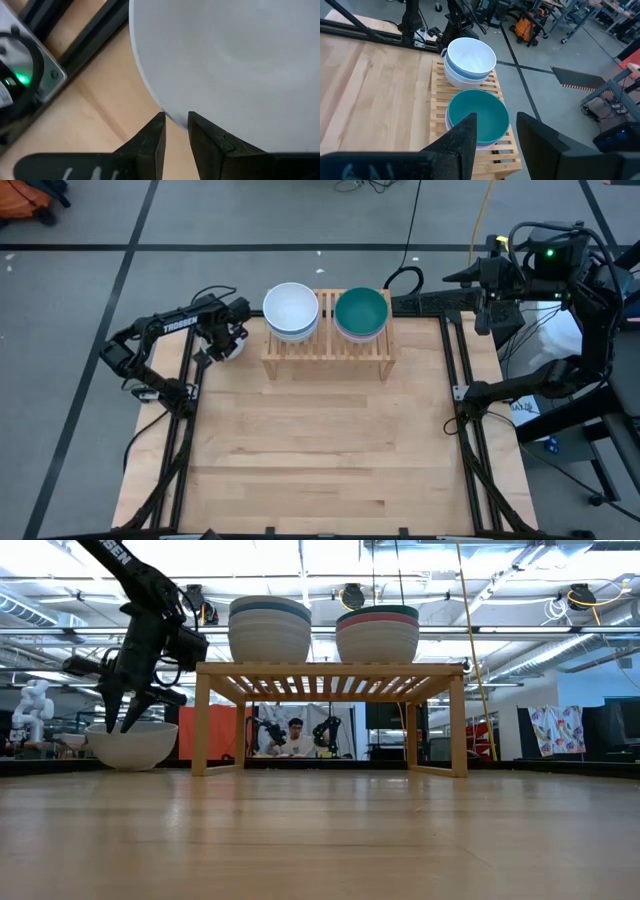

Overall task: Place and stack bowls onto a shelf
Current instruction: Stack the white bowl on top of the green bowl on the shelf

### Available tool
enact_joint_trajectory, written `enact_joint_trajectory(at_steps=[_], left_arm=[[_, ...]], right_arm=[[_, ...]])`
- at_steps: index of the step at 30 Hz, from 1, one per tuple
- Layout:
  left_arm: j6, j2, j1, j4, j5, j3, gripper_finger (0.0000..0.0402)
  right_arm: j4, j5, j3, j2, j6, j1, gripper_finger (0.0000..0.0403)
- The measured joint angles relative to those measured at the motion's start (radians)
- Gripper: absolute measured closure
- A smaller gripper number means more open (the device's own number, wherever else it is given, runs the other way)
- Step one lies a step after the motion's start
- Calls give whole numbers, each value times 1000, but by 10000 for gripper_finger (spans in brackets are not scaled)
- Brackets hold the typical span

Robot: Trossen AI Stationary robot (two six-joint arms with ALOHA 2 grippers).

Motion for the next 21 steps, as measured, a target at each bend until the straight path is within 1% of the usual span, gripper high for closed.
enact_joint_trajectory(at_steps=[7,13,17,21], left_arm=[[-58,0,1,0,16,22,314],[-109,0,-4,1,82,23,314],[-111,-6,-6,1,109,23,314],[-109,-23,-9,2,115,24,314]], right_arm=[[0,0,0,0,-19,0,269],[-1,0,0,0,-19,0,269],[-1,0,0,0,-19,0,269],[-1,0,0,0,-19,0,269]])
